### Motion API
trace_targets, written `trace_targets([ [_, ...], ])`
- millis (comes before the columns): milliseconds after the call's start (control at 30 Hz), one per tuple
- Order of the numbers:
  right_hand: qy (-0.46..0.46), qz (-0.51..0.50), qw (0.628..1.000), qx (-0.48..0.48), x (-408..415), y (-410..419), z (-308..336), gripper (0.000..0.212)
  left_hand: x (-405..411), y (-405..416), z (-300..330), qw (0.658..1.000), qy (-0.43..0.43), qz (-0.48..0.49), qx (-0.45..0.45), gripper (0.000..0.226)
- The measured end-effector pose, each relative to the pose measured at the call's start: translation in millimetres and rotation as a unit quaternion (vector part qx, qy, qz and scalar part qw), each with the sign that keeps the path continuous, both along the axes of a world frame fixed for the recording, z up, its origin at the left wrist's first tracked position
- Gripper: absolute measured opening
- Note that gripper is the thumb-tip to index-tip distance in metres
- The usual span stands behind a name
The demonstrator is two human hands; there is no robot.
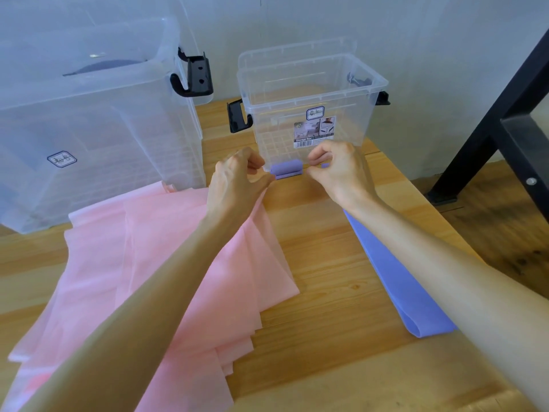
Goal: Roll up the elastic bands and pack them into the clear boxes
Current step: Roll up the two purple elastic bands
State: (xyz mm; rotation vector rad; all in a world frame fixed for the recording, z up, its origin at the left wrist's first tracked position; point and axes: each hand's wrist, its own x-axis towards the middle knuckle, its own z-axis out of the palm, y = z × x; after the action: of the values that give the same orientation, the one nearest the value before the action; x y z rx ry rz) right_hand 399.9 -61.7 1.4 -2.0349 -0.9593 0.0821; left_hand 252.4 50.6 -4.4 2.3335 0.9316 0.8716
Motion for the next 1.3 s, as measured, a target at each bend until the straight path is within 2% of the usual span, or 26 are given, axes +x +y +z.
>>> trace_targets([
  [333, 0.042, 0.028, 0.998, -0.047, -18, -112, 13, 0.010, -26, -82, 19, 0.996, 0.009, -0.087, -0.020, 0.020],
  [700, 0.096, 0.064, 0.993, -0.013, -50, -228, 10, 0.009, -51, -202, -8, 0.975, 0.023, -0.199, -0.094, 0.027],
  [767, 0.082, 0.063, 0.995, -0.010, -53, -243, 7, 0.009, -50, -217, -12, 0.972, 0.019, -0.207, -0.105, 0.031],
  [867, 0.047, 0.060, 0.997, -0.029, -55, -260, -1, 0.022, -45, -234, -15, 0.972, 0.007, -0.206, -0.115, 0.034],
  [1000, -0.005, 0.051, 0.997, -0.057, -56, -266, -12, 0.033, -35, -242, -17, 0.977, 0.009, -0.193, -0.091, 0.026],
  [1133, 0.009, 0.029, 0.998, -0.059, -59, -260, -15, 0.027, -31, -242, -19, 0.980, 0.003, -0.183, -0.077, 0.015],
  [1300, -0.047, 0.052, 0.997, -0.006, -71, -256, -25, 0.010, -44, -233, -15, 0.983, 0.012, -0.179, -0.034, 0.006],
])
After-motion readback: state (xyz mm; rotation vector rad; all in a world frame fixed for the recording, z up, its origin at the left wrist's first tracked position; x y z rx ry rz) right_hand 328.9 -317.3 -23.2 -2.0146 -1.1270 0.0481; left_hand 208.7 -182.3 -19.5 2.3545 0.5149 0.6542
